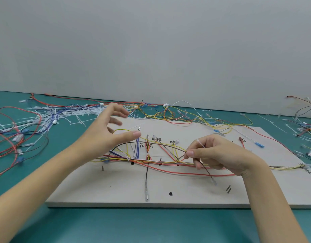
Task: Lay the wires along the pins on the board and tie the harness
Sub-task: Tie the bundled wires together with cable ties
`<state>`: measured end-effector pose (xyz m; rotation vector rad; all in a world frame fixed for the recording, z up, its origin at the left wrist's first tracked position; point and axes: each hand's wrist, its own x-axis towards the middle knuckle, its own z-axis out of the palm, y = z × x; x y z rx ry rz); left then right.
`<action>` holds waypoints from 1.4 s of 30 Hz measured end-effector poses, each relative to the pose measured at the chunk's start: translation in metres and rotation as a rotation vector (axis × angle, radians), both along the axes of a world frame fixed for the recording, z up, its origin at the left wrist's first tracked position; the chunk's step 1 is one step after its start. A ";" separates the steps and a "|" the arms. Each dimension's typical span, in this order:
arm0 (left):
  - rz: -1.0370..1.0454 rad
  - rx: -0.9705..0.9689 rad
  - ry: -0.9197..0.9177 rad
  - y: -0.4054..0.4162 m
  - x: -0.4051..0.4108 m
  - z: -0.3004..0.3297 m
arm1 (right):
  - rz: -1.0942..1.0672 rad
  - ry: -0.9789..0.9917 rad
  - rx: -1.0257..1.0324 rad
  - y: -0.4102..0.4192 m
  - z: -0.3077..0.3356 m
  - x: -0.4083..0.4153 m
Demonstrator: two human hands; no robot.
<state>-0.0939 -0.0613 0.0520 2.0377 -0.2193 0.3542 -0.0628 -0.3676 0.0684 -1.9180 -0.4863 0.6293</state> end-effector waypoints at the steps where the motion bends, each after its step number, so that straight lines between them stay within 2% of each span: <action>1: 0.030 0.093 -0.131 -0.003 -0.003 0.000 | -0.005 -0.001 0.002 0.000 0.000 0.000; 3: -0.010 0.276 -0.318 -0.009 -0.008 -0.002 | -0.010 0.000 0.007 0.001 0.000 0.000; 6: -0.082 0.454 -0.405 -0.016 -0.012 -0.008 | -0.009 0.001 0.006 0.002 0.000 -0.001; 8: -0.126 0.462 -0.429 -0.019 -0.012 -0.010 | -0.004 0.002 0.006 0.002 0.000 -0.001; 11: -0.145 0.361 -0.373 -0.017 -0.010 -0.009 | 0.001 0.002 0.012 0.002 0.001 -0.001; 16: -0.088 0.193 -0.120 -0.009 -0.011 0.001 | 0.046 0.007 0.014 0.001 0.000 0.000; 18: -0.105 0.173 -0.021 -0.006 -0.010 0.005 | 0.070 0.009 0.008 0.001 0.000 0.000; 22: -0.191 0.002 0.174 -0.002 -0.009 0.010 | 0.074 0.009 0.007 0.003 -0.001 0.000; 24: -0.202 -0.031 0.204 -0.002 -0.009 0.009 | 0.060 0.007 0.012 0.003 -0.001 0.000; 30: -0.194 -0.212 0.139 0.000 -0.006 0.007 | 0.044 0.009 0.000 0.002 -0.001 0.001; 37: -0.149 -0.425 0.252 0.010 0.003 0.005 | 0.048 0.034 -0.001 -0.002 -0.001 0.002; 42: -0.117 -0.448 0.343 0.019 0.006 0.006 | 0.047 0.020 -0.001 -0.004 -0.002 0.002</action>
